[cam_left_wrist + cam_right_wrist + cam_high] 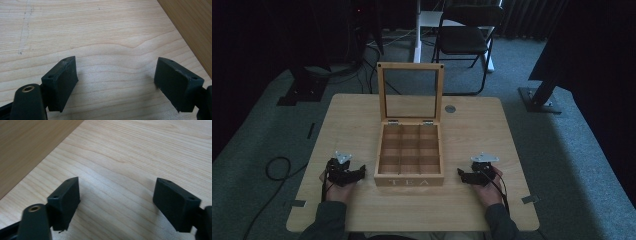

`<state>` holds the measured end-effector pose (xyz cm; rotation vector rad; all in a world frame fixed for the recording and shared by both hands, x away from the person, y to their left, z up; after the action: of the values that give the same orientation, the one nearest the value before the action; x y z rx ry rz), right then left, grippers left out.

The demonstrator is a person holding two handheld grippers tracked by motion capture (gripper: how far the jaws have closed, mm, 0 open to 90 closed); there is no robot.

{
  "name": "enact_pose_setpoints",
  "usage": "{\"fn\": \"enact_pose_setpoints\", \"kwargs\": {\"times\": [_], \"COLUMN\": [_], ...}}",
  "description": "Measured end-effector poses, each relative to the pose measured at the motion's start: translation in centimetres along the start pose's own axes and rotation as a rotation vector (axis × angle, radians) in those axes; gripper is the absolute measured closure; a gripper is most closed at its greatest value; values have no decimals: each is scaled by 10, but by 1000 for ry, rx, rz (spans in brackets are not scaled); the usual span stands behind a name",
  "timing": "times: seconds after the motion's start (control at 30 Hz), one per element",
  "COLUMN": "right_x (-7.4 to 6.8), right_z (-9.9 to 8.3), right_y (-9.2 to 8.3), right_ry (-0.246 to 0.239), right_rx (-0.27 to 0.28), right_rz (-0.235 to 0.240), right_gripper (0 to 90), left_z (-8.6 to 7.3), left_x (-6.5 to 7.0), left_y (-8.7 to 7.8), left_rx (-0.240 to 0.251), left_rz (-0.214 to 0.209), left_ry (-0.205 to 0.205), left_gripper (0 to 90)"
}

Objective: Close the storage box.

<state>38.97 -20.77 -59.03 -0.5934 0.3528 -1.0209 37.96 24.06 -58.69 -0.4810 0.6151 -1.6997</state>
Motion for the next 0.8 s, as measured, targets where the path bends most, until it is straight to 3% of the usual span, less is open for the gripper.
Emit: {"fn": "enact_pose_setpoints", "kwargs": {"times": [0.7,0.8], "right_x": [0,-1], "right_z": [0,0], "right_y": [0,-1], "right_ry": [-1,-2], "right_rx": [-2,0], "right_rz": [4,8], "right_gripper": [199,213], "left_z": [-1,-1], "left_x": [0,-1], "left_y": [-3,-3], "left_rx": [5,10], "left_rz": [1,-4], "left_ry": [1,4], "left_gripper": [229,280]}}
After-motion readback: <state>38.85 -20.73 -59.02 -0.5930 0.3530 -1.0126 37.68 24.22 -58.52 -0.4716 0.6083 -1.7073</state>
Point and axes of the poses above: each handheld gripper's, and its own axes: y roughly forward along the jaws, z roughly out of its top, x roughly to its right, the point moved 6 cm from there along y, roughly forward along the jaws, and after that the axes turned 5 degrees about x, right-handed, at the moved point
